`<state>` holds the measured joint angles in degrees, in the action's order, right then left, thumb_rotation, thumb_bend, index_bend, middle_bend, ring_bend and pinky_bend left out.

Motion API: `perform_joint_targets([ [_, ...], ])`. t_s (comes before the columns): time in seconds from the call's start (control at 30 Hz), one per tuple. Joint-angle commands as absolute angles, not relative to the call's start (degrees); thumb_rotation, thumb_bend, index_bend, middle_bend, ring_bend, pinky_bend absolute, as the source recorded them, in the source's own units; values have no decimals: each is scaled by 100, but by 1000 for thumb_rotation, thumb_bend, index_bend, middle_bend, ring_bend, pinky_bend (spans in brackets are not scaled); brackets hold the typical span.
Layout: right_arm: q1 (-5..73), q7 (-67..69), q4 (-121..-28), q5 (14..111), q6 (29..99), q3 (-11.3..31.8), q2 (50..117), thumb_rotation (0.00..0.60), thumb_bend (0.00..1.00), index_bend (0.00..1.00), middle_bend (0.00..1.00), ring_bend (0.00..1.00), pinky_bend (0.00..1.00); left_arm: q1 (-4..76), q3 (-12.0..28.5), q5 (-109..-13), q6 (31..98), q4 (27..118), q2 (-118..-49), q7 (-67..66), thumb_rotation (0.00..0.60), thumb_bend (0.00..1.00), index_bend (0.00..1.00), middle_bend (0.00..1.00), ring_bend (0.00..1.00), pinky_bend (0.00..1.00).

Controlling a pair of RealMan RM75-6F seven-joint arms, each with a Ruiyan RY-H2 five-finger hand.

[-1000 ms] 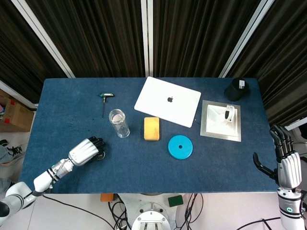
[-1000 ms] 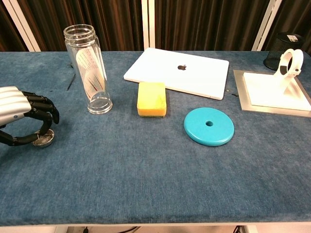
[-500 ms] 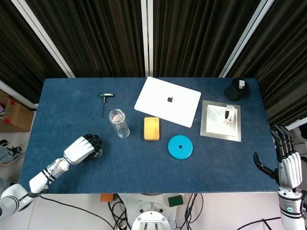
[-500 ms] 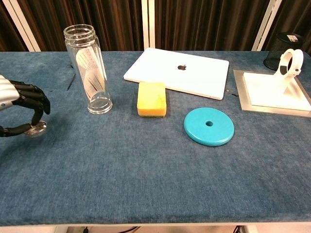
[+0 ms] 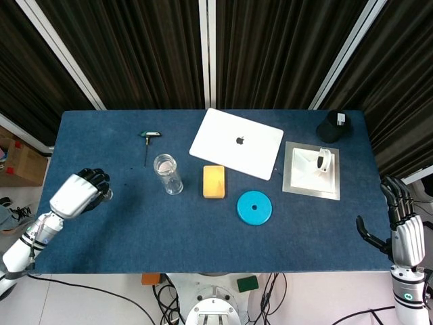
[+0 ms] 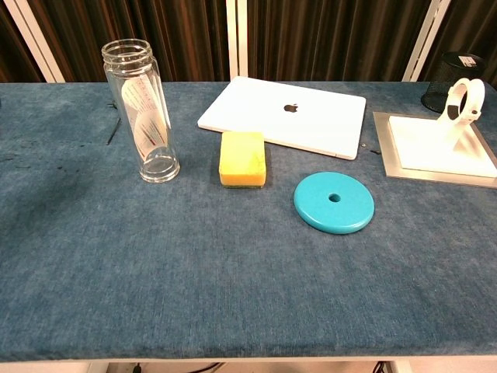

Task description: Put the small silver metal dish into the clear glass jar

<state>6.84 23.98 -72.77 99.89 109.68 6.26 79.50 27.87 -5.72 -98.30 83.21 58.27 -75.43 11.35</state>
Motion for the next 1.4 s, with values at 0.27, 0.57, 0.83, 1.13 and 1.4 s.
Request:
perform_joint_targets([
  [0.27,680,2442,-7222,9948,10942,623,7976,600,385,0,0,0,83,3330,105,-9434,7770,7141,-6322,650,600,395,589,373,283,393],
  [0.57,691,2536,-7127,9892,10903,634,8015,600,385,0,0,0,83,3912,472,-9383,7061,8143,-6031,-33,600,393,588,373,283,392],
  [0.83,662,2642,-7041,9806,10894,649,8020,600,385,0,0,0,83,4362,681,-9300,6434,8556,-6080,-405,600,394,588,373,282,391],
  [1.13,668,2697,-6979,9760,10852,659,8048,600,385,0,0,0,83,4620,808,-9197,6119,8662,-6285,-656,600,395,588,373,283,392],
  [1.4,658,2769,-6921,9723,10842,664,8058,600,385,0,0,0,83,4776,864,-9143,5971,8688,-6497,-861,600,396,588,373,283,391],
])
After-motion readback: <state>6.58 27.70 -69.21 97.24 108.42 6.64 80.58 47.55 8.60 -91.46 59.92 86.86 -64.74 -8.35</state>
